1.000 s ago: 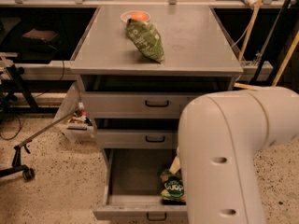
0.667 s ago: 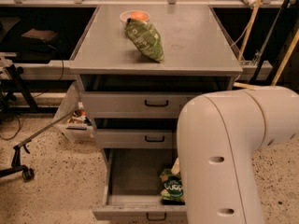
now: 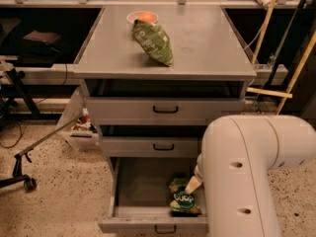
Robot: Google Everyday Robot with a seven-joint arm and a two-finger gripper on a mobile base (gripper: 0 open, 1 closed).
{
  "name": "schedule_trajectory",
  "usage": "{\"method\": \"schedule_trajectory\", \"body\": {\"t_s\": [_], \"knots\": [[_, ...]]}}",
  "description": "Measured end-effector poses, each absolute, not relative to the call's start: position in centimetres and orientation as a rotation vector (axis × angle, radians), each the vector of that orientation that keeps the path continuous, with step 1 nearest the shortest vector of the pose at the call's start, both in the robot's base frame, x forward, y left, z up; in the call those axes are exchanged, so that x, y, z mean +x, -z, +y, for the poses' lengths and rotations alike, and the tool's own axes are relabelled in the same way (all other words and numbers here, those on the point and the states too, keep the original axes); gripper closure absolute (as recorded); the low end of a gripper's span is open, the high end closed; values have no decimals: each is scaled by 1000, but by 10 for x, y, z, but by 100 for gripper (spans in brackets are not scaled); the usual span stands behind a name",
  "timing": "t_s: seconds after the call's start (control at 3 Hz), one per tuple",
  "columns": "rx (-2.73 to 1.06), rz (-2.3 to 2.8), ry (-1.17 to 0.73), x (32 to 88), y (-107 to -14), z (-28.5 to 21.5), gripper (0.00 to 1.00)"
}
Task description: Pick green rice chip bag from bottom drawer and place on counter
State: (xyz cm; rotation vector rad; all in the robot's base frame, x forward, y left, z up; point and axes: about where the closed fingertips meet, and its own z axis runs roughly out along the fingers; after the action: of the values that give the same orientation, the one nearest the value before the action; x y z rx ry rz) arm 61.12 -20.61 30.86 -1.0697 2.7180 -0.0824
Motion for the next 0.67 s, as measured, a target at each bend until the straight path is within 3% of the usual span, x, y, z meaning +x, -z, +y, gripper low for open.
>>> {"method": "schedule_trajectory", "body": {"t_s": [0.67], "knots": [[-912,2783,50,616,-226,-228,0]]}}
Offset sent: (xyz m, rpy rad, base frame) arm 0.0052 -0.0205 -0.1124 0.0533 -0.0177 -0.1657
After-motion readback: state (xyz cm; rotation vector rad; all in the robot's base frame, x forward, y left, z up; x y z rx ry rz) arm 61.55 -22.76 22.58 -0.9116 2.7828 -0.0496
